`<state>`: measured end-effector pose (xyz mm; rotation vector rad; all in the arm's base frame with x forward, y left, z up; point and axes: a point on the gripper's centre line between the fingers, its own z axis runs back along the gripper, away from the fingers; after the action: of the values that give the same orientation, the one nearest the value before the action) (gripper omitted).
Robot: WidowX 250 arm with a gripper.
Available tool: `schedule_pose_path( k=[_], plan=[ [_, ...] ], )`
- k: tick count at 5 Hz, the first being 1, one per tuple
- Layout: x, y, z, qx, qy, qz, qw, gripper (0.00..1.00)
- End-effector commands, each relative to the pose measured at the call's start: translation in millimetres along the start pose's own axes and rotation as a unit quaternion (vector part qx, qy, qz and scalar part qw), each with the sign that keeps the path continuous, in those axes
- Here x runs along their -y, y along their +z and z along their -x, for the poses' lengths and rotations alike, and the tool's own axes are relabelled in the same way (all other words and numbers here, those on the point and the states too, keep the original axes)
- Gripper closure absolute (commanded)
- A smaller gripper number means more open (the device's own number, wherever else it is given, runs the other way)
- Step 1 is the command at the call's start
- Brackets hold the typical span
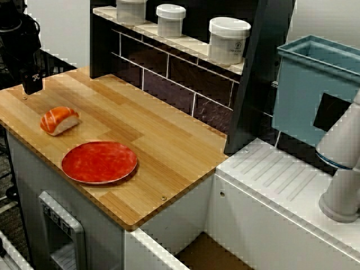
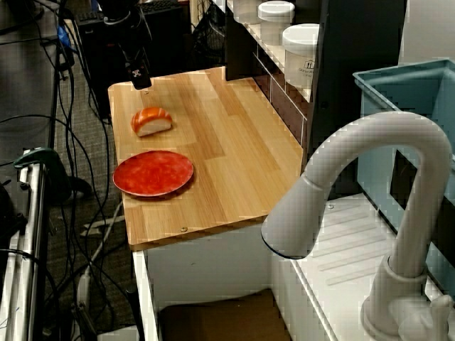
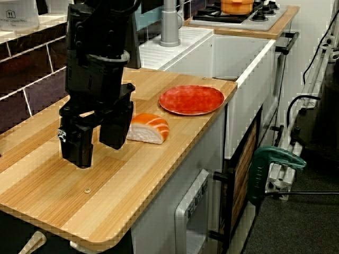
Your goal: Put the object on the plate
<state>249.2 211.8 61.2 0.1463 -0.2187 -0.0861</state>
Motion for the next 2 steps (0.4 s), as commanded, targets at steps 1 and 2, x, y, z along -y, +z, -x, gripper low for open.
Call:
schedule_pose_path(
  k=[1, 2],
  plan=[
    [0, 0.0, 0.0, 0.0, 0.0, 0.0, 1.0, 0.0],
    [17, 37.5, 7.2, 0.004, -0.046, 0.016, 0.9988, 0.0]
  ],
)
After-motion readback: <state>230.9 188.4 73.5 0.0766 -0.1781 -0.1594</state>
